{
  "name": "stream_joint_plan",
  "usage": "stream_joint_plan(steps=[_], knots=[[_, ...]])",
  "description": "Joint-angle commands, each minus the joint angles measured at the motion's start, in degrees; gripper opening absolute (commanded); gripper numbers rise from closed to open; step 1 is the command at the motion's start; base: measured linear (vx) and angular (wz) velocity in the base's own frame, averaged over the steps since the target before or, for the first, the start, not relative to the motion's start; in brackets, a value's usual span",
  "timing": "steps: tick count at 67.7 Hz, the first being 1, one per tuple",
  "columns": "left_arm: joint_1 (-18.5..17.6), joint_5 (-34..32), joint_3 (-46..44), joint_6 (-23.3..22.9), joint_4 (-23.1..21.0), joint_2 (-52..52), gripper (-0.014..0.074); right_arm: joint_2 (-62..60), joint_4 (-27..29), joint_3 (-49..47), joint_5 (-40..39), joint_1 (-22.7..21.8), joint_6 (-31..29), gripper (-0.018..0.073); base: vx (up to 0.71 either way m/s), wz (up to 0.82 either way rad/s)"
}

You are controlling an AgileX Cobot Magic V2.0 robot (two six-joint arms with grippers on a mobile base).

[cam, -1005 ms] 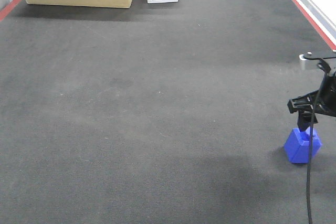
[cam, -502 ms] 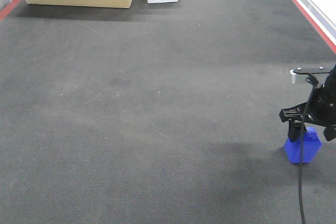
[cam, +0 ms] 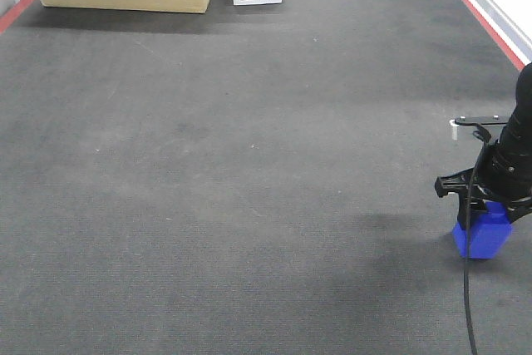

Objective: Pour parts from conveyor to right shelf
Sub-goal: 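Close the right gripper on the blue block and lift it, then retract the right arm holding the blue block toward the robot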

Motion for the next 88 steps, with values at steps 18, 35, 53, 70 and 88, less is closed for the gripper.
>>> stream_joint_plan(steps=[18,35,53,70,88], knots=[[-0.29,-4.09,-1.08,-0.42,-0.05,-0.30,-0.0006,-9.79,4.42,-1.57,-0.25,-0.10,-5.58,-0.0010,0.00,0.00],[-0.29,-4.09,-1.08,-0.42,-0.05,-0.30,-0.0006,-25.23,8.78,-1.37,-2.97,-0.10,-7.15,-0.0008,0.00,0.00],[-0.29,-4.09,-1.08,-0.42,-0.05,-0.30,-0.0006,-39.99,8.95,-1.37,-5.39,-0.10,-9.78,-0.0005,0.00,0.00],[-0.29,-4.09,-1.08,-0.42,-0.05,-0.30,-0.0006,-51.91,10.45,5.62,-12.45,-0.10,-10.18,-0.0005,0.00,0.00],[-0.29,-4.09,-1.08,-0.42,-0.05,-0.30,-0.0006,-69.15,12.96,28.13,-27.56,-0.10,-10.58,-0.0005,0.00,0.00]])
